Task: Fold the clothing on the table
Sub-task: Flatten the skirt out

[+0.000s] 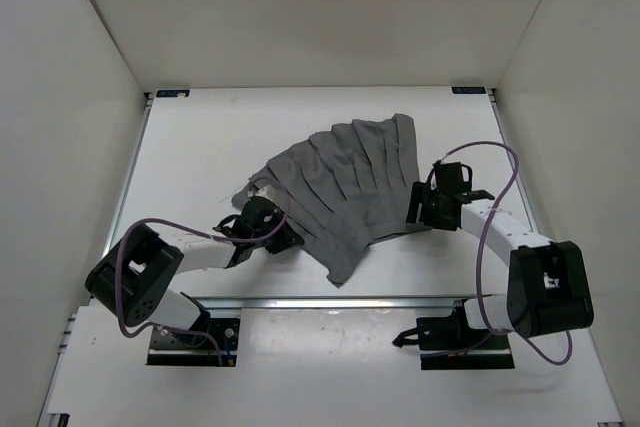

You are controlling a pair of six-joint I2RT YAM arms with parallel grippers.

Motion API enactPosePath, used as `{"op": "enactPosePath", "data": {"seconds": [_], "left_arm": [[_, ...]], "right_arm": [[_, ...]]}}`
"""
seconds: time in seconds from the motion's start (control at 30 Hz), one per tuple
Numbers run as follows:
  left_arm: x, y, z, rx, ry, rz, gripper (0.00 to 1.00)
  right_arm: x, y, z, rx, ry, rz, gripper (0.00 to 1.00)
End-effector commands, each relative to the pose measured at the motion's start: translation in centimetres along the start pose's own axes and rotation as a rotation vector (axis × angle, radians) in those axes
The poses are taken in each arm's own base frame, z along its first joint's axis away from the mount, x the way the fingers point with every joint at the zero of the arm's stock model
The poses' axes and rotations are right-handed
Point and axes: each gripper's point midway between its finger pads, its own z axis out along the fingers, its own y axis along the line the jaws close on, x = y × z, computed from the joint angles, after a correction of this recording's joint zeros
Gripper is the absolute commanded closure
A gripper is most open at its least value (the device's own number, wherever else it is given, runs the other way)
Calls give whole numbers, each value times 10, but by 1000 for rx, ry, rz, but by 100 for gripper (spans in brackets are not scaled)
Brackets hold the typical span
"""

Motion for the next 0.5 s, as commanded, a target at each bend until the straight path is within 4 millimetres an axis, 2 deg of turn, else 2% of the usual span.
{"op": "enactPosePath", "data": {"seconds": [0.0, 0.1, 0.17, 0.2, 0.23, 0.33, 0.37, 0.4, 0.47], "left_arm": [[4, 36, -8, -100, 11, 17, 100], [5, 40, -9, -109, 19, 21, 100], [5, 43, -10, -113, 23, 26, 100], [5, 46, -11, -115, 26, 27, 100], [3, 49, -12, -115, 25, 19, 100], [-11, 56, -17, -118, -8, 13, 100], [-15, 61, -19, -138, -14, 9, 100], [-23, 66, -22, -160, -30, 14, 100], [-37, 71, -27, -179, -54, 16, 100]], "right_arm": [[-5, 2, 9, -12, -20, 0, 32], [-3, 2, 16, -11, -6, -6, 32], [7, -3, 21, 14, 16, -5, 33], [4, -2, 22, 7, 11, -7, 37], [11, -1, 24, 1, 37, -9, 40], [17, 4, 30, -13, 64, -32, 66], [21, 5, 31, -20, 74, -37, 87], [17, 8, 30, -22, 72, -47, 100], [25, 15, 28, -34, 89, -64, 100]]}}
